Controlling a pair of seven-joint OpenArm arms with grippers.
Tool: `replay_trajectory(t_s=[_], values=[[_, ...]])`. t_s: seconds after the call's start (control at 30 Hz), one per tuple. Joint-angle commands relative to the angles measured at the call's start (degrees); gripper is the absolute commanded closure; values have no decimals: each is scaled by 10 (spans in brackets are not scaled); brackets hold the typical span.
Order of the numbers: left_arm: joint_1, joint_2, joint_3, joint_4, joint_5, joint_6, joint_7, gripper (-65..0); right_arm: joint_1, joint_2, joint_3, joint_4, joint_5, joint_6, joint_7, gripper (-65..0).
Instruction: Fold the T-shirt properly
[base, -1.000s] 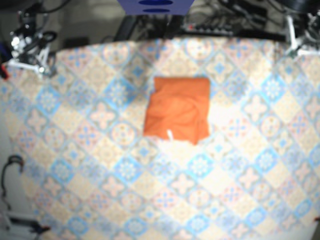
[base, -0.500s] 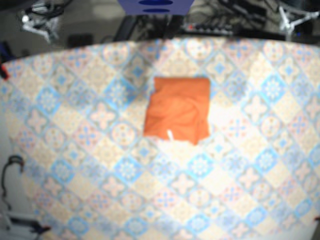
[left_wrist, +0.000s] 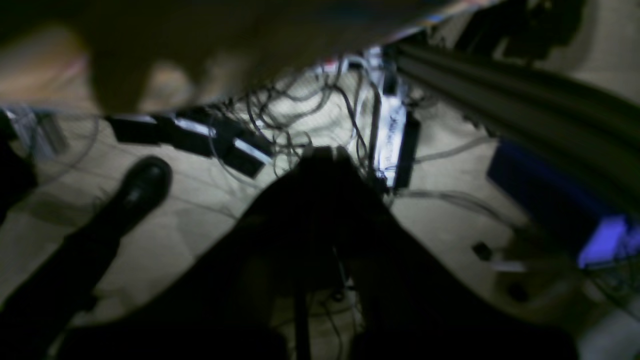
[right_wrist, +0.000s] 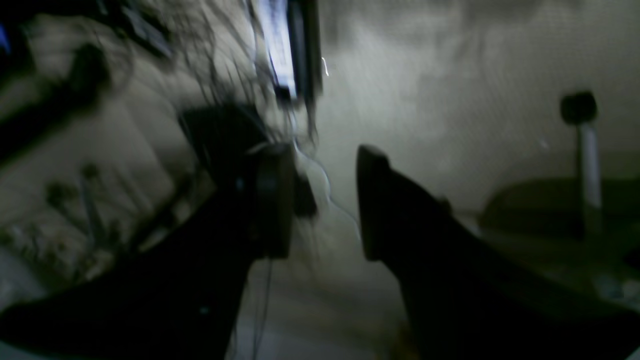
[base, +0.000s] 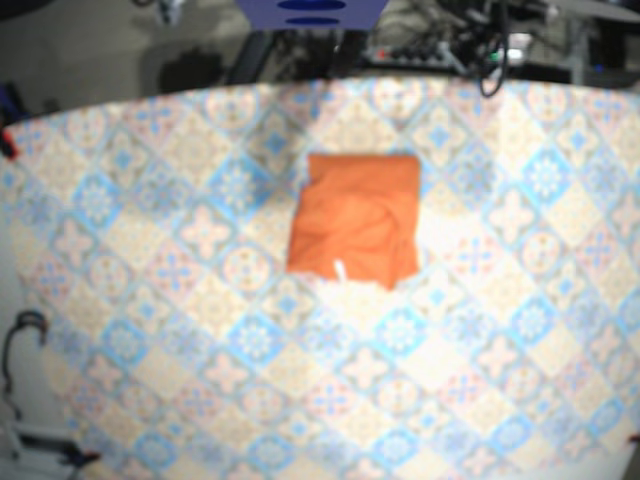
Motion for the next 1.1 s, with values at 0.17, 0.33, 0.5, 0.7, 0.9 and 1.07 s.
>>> replay_trajectory(t_s=[0.17,0.33,0.5,0.7,0.9,1.07], values=[[-40,67,86,-40,0,58,-19,0,-5,-40,5,-21,-4,9,44,-210],[-40,118,86,-38,-6,106,-21,0,19,-104,48,-21,75,9,44,-210],[-35,157,77,-43,-3,113,-69,0,41,-118,126,-23,157,9,41,-210],[-40,165,76,-89,-5,113,-71,0,59,-118,187,-23,158,8,41,-210],[-52,161,76,-94,-4,113,-68,0,59,-119,188,-21,155,8,49,-208],[-51,149,75,-94,-6,113,-69,0,59,-119,136,-22,154,8,63,-207]])
